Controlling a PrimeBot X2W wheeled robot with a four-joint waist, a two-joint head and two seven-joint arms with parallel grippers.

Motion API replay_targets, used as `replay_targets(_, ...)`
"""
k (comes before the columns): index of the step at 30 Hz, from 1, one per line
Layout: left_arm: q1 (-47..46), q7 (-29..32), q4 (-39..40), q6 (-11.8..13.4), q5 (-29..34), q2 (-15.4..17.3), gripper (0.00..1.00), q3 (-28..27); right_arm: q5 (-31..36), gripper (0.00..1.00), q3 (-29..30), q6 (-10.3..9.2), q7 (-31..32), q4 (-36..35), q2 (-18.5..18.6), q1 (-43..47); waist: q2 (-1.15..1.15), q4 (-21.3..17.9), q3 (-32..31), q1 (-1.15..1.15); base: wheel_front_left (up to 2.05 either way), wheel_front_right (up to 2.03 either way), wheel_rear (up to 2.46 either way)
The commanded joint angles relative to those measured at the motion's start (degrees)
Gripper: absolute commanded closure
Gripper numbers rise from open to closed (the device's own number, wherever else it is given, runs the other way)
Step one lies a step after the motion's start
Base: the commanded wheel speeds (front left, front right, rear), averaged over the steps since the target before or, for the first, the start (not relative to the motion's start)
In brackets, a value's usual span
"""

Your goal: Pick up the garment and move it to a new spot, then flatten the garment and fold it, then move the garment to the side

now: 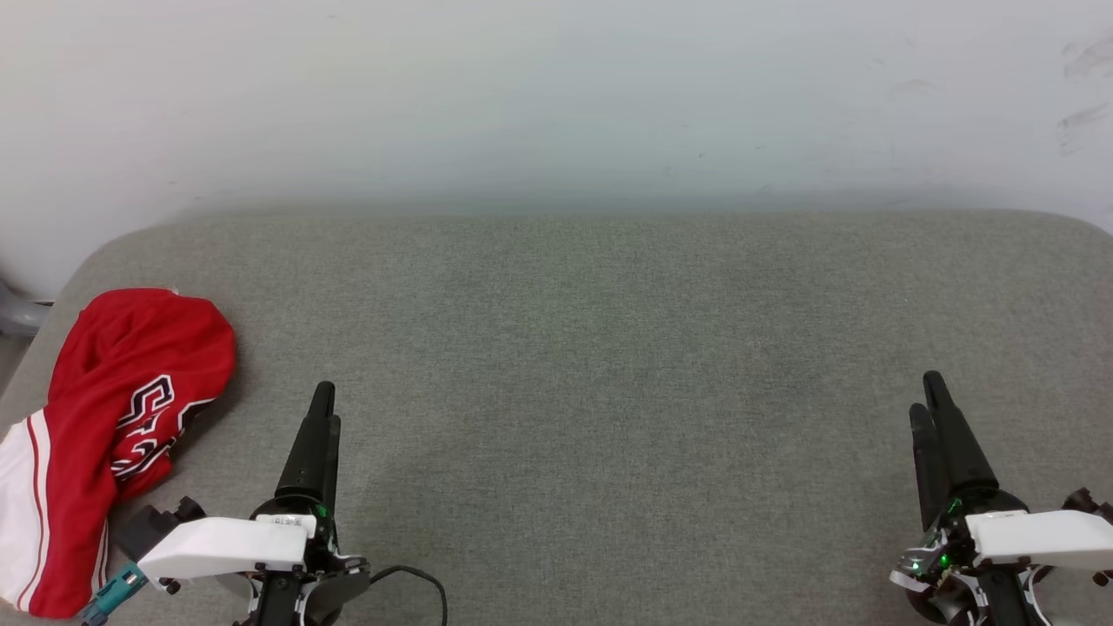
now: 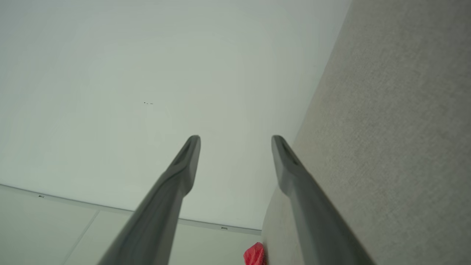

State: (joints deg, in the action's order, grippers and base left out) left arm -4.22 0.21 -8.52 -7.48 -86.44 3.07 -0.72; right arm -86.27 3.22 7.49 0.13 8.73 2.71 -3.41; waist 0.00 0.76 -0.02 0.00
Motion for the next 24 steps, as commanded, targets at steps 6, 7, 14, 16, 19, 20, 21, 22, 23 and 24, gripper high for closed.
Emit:
replay_targets(6,-0.7,-1.9,1.7,0.0,12.8,1.1,0.00,0.8,15.7,0.00,-0.7,0.00,-1.8,-2.1,0.2,0.0,0.00,0.3,0.0,0.00,0.00,0.00,0.00)
replay_targets(7,-0.7,-2.1,1.8,0.0,14.9,1.2,0.00,0.8,18.4,0.00,-0.7,0.00,-2.0,-2.3,0.2,0.0,0.00,0.3,-0.1,0.00,0.00,0.00,0.00)
replay_targets(14,-0.6,-3.3,2.9,0.0,25.3,1.5,0.00,1.0,32.1,0.00,-0.1,0.00,-3.3,-2.9,0.2,0.2,0.00,0.6,-0.1,0.00,0.00,0.00,0.00)
replay_targets(16,-0.5,-3.8,3.3,0.0,28.4,1.6,0.00,1.1,35.8,0.00,0.0,0.00,-3.6,-3.1,0.2,0.3,0.00,0.7,-0.1,0.00,0.00,0.00,0.00)
replay_targets(19,-0.5,-4.3,3.7,0.0,33.0,2.1,0.00,1.4,40.7,0.00,0.5,0.00,-3.6,-3.6,0.2,0.4,0.00,0.9,-0.1,0.00,0.00,0.00,0.00)
replay_targets(20,-0.4,-4.5,3.9,0.0,34.5,2.2,0.00,1.6,42.0,0.00,0.6,0.00,-3.5,-3.8,0.2,0.5,0.00,0.9,-0.1,0.00,0.00,0.00,0.00)
replay_targets(21,-0.3,-4.7,4.0,0.0,35.9,2.4,0.00,1.6,43.4,0.00,0.7,0.00,-3.4,-4.1,0.2,0.5,0.00,1.0,-0.1,0.00,0.00,0.00,0.00)
replay_targets(22,-0.3,-4.9,4.1,0.0,37.0,2.4,0.00,1.7,44.6,0.00,0.8,0.00,-3.3,-4.4,0.2,0.6,0.00,1.1,-0.2,0.00,0.00,0.00,0.00)
replay_targets(23,-0.2,-5.1,4.2,0.0,38.1,2.5,0.00,1.7,45.8,0.00,0.9,0.00,-3.1,-4.6,0.2,0.7,0.00,1.1,-0.2,0.00,0.00,0.00,0.00)
replay_targets(24,-0.1,-5.7,4.4,0.0,41.1,2.6,0.00,1.8,49.0,0.00,0.7,0.00,-2.8,-5.4,0.2,1.0,0.00,1.3,-0.2,0.00,0.00,0.00,0.00)
